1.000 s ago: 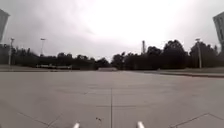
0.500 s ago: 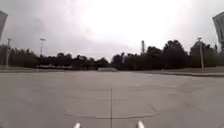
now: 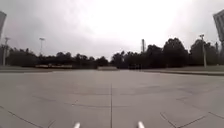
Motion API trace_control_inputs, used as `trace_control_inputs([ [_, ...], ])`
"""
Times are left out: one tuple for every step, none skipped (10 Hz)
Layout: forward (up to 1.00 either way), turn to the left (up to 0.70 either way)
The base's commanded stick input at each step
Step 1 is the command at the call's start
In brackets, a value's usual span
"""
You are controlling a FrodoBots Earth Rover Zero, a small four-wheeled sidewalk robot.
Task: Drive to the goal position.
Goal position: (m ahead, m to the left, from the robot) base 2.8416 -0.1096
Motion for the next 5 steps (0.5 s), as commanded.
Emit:
trace_control_inputs([
  [0.85,0.0],
  [0.85,0.0],
  [0.85,0.0],
  [0.85,0.0],
  [0.85,0.0],
])
